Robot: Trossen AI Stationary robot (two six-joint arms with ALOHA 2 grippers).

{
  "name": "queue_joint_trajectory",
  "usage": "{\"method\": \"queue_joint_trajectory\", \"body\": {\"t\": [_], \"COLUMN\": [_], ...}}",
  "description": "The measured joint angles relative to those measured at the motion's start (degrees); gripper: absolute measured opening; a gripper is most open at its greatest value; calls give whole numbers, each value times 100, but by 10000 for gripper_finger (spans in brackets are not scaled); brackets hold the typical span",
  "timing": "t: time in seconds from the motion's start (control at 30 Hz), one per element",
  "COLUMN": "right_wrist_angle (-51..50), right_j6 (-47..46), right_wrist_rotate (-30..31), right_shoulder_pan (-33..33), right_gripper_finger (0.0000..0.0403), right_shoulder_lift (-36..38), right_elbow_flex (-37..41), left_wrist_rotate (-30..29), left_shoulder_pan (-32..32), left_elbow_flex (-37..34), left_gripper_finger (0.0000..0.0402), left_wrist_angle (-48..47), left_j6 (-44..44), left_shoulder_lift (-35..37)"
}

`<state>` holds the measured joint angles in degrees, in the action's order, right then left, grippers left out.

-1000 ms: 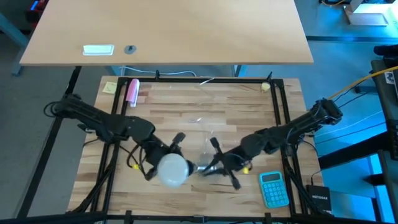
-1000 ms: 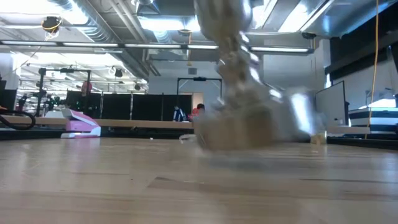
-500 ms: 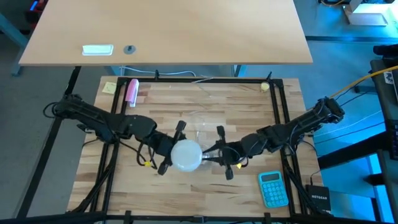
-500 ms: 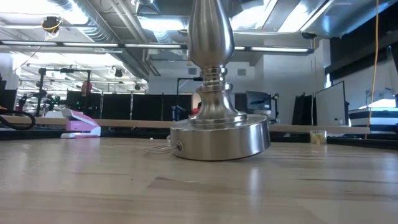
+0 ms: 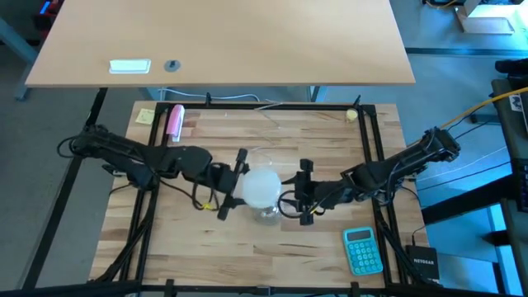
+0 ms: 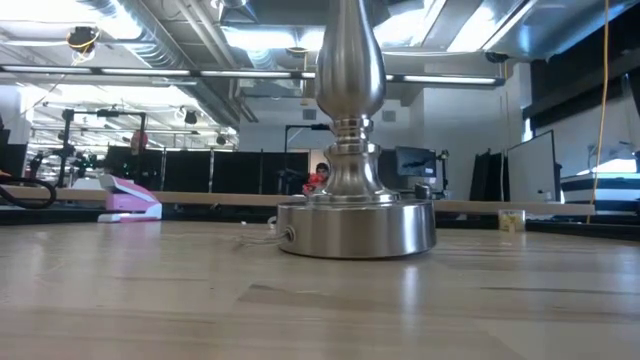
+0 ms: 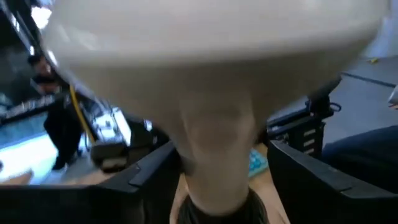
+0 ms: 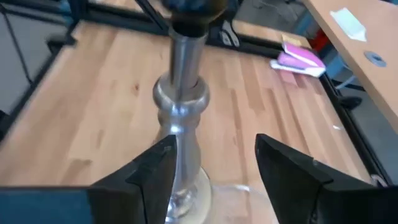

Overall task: Screw lightbulb
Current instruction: Insert the light bulb into the lamp, then remove the light bulb from the lamp

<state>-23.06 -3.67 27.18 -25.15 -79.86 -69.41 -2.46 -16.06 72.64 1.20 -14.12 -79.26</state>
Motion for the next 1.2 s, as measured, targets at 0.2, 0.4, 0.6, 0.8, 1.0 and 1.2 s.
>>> {"method": "queue_joint_trajectory", "body": {"t": [0.2,0.4,0.6,0.8,1.0,1.2], "right_wrist_angle": [-76,62,791,3680,5804,6069], "right_j6": [-68,-392,-588,-379,-377,-347], "right_wrist_rotate": [325,382,284,218,-127,-476], "right_shoulder_pan": [2,4,0,1,127,358], "right_gripper_finger": [222,223,223,223,223,223], "right_shoulder_lift": [0,-2,-2,-2,-10,-251], "right_elbow_flex": [276,694,1159,2507,3448,3430], "left_wrist_rotate": [-472,-887,-879,-881,-879,-879], "left_shoulder_pan": [79,73,40,41,38,51], "left_elbow_flex": [0,0,0,0,0,0], "left_gripper_finger": [250,250,250,250,250,250], "left_wrist_angle": [-676,-1565,-2138,-2484,-2473,-2462], "left_j6": [426,1079,1383,1438,1522,1520], "left_shoulder_lift": [176,455,467,448,448,448]}}
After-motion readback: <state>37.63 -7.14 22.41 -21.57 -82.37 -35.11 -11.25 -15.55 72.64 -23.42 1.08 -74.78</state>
